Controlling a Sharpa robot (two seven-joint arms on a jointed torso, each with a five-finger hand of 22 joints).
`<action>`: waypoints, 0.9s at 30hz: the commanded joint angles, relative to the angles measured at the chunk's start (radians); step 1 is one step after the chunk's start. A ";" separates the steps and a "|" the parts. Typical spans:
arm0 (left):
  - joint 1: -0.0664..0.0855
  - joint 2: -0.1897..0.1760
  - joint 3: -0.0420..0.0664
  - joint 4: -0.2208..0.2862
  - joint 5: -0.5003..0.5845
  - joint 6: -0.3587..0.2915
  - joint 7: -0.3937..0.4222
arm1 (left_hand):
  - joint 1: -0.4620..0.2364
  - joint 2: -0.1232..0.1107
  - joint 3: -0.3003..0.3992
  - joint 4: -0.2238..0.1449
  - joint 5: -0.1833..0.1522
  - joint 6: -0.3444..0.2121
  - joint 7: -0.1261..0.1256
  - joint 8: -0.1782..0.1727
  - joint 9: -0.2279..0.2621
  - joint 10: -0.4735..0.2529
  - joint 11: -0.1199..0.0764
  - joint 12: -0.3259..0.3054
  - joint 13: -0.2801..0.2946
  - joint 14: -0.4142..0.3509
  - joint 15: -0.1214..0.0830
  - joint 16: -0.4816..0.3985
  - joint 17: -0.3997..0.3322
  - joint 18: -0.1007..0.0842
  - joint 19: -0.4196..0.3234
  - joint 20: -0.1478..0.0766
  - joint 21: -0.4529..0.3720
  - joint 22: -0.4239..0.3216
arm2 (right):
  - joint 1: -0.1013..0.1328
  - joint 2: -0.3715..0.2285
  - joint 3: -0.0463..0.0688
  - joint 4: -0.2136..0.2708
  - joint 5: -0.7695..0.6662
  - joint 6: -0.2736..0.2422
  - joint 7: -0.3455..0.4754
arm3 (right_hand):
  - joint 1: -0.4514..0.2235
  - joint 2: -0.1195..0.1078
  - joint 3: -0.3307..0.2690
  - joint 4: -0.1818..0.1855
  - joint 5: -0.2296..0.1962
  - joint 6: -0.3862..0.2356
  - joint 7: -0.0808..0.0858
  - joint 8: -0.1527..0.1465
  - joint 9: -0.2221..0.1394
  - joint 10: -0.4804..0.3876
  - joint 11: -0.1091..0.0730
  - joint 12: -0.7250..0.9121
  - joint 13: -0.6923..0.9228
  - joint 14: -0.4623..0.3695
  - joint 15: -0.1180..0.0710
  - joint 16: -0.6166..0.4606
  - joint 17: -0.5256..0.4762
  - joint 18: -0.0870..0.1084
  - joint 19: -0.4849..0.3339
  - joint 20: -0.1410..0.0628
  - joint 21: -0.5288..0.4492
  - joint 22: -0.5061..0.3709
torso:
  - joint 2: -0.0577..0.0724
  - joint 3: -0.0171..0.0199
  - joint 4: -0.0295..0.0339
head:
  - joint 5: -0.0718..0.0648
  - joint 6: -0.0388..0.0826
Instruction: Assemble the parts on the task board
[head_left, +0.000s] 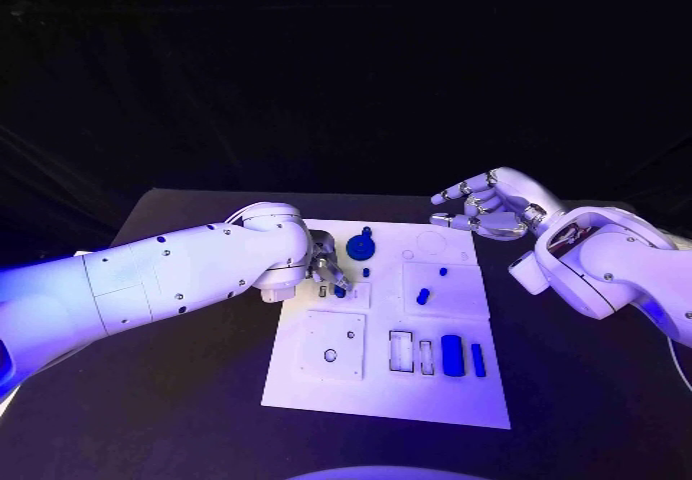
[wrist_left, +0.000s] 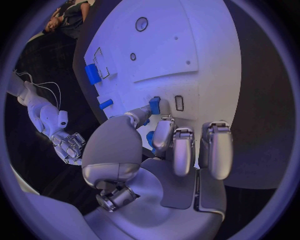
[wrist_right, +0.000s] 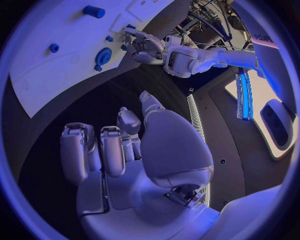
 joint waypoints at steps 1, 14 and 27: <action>-0.011 0.006 -0.008 0.003 0.023 0.043 -0.058 | -0.017 -0.002 -0.006 0.006 0.001 0.008 0.004 -0.004 0.002 0.010 -0.001 0.004 0.002 0.105 -0.006 0.003 0.263 -0.020 0.081 -0.008 0.006 0.219 | -0.001 0.000 0.000 0.002 -0.002 0.013 0.008 | -0.002 0.009 -0.008 0.001 0.005 0.006 0.000 0.002 0.002 -0.008 -0.002 -0.005 -0.001 0.080 -0.002 -0.006 0.153 0.018 -0.005 0.000 -0.005 0.050 | -0.001 -0.0002 0.0009 | -0.001 0.000; -0.012 0.005 -0.008 -0.001 0.024 0.027 -0.056 | -0.110 -0.008 -0.119 0.066 -0.005 0.038 0.000 -0.003 0.008 0.015 -0.004 0.005 0.004 0.105 -0.008 0.003 0.263 -0.021 0.084 -0.011 0.009 0.225 | -0.001 -0.001 0.000 0.002 -0.001 0.013 0.008 | -0.023 0.017 -0.056 0.038 -0.038 0.005 0.000 0.002 0.003 -0.007 -0.001 0.001 -0.003 0.080 -0.001 -0.007 0.154 0.018 -0.004 0.001 -0.007 0.050 | 0.000 -0.0004 0.0009 | 0.002 0.000; -0.014 -0.003 -0.007 0.002 0.024 -0.007 -0.052 | -0.126 -0.005 -0.228 0.102 -0.005 0.039 -0.003 -0.006 0.016 0.016 -0.006 0.006 0.007 0.105 -0.012 0.003 0.263 -0.021 0.083 -0.014 0.007 0.223 | -0.002 -0.002 0.000 0.001 -0.001 0.014 0.009 | -0.028 0.019 -0.070 0.047 -0.042 0.005 0.000 0.002 0.004 -0.006 0.000 0.003 -0.003 0.081 -0.001 -0.007 0.154 0.018 -0.004 0.001 -0.007 0.050 | 0.000 -0.0010 -0.0003 | 0.001 0.000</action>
